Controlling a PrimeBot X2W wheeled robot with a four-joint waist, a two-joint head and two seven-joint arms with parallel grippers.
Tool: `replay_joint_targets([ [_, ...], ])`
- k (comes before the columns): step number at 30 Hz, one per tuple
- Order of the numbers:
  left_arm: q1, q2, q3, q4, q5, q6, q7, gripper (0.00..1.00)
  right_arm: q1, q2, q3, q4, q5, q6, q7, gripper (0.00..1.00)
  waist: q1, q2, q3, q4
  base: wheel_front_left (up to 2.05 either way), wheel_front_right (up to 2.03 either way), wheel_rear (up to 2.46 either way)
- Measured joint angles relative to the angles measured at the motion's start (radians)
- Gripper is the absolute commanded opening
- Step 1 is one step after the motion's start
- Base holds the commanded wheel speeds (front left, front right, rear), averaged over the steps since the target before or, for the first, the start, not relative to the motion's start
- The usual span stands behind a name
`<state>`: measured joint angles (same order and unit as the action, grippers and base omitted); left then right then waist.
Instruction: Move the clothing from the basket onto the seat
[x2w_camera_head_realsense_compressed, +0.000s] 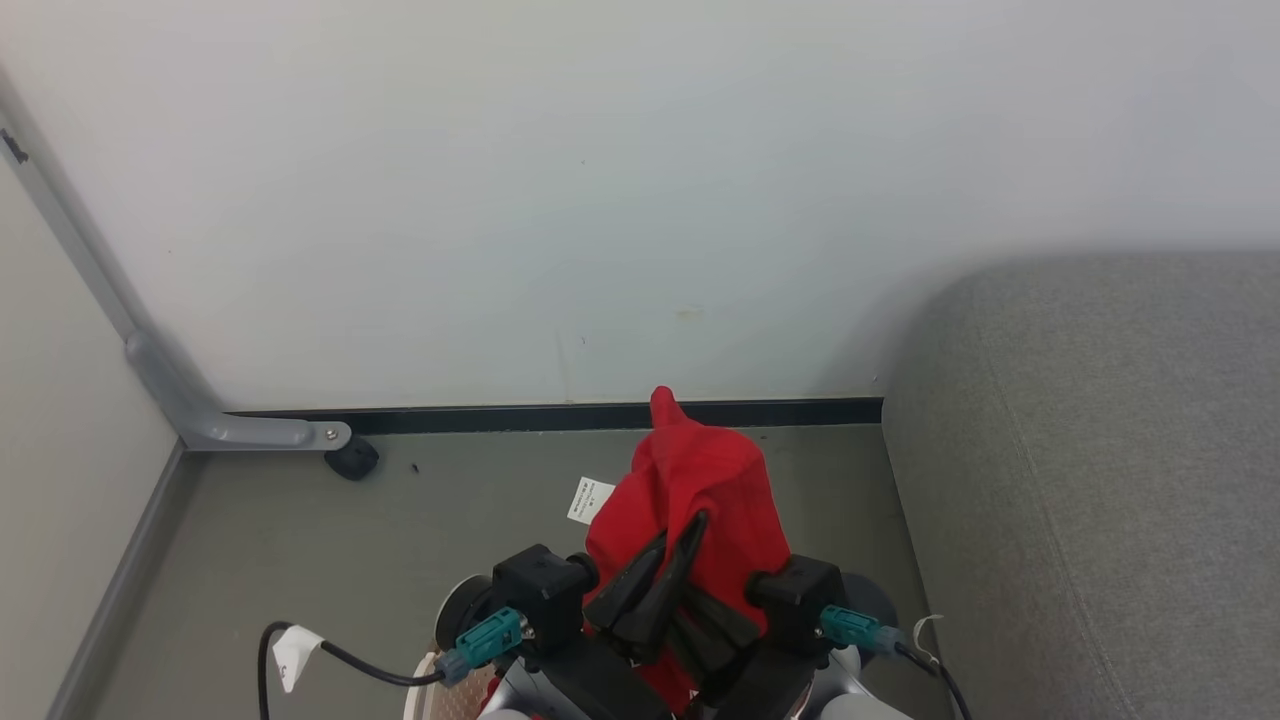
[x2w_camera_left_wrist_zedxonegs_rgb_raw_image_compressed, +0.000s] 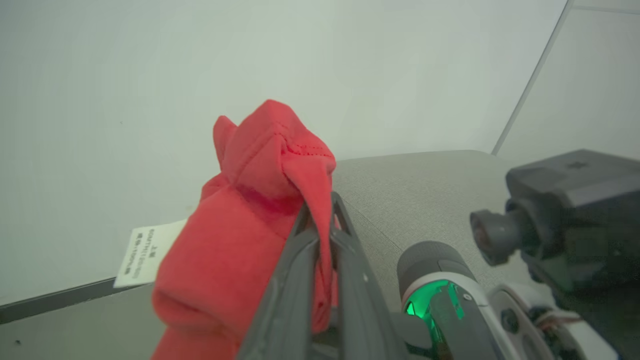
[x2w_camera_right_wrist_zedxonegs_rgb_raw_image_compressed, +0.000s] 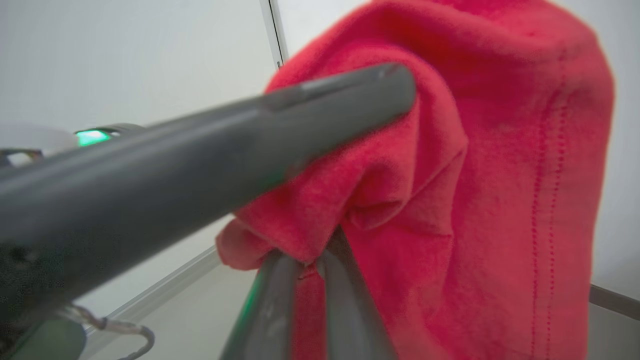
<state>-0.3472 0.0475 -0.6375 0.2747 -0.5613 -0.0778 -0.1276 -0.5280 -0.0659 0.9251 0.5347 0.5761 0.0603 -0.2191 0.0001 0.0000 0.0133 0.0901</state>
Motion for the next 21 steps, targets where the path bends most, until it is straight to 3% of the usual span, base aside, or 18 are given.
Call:
replay_joint_targets([
  [6,0.0,0.001,0.007,0.003,-0.001,0.009,0.003,0.02,-0.006,0.0,0.031,0.026,0.028,0.0,-0.011,0.0,0.0,0.0,0.001,-0.002,0.0,0.0,0.0],
  [8,0.0,0.0,0.01,0.004,-0.001,0.018,0.003,0.4,-0.01,0.0,0.037,0.032,0.041,0.0,-0.011,0.0,0.0,0.0,0.002,-0.003,0.0,0.0,0.0],
  [9,0.0,0.0,0.01,0.004,-0.001,0.018,0.003,0.79,-0.01,0.0,0.037,0.032,0.041,0.0,-0.011,0.0,0.0,0.0,0.002,-0.003,0.0,0.0,0.0],
  [10,0.0,0.001,0.012,0.004,-0.001,0.022,0.003,1.0,-0.012,0.001,0.037,0.037,0.044,0.0,-0.012,0.0,0.0,0.0,0.002,-0.004,0.0,0.0,0.0],
  [21,-0.001,0.02,0.016,-0.002,0.002,0.035,0.002,1.0,-0.026,0.001,-0.009,0.133,0.058,0.0,-0.021,0.0,0.0,0.0,0.0,-0.023,0.0,0.0,0.0],
])
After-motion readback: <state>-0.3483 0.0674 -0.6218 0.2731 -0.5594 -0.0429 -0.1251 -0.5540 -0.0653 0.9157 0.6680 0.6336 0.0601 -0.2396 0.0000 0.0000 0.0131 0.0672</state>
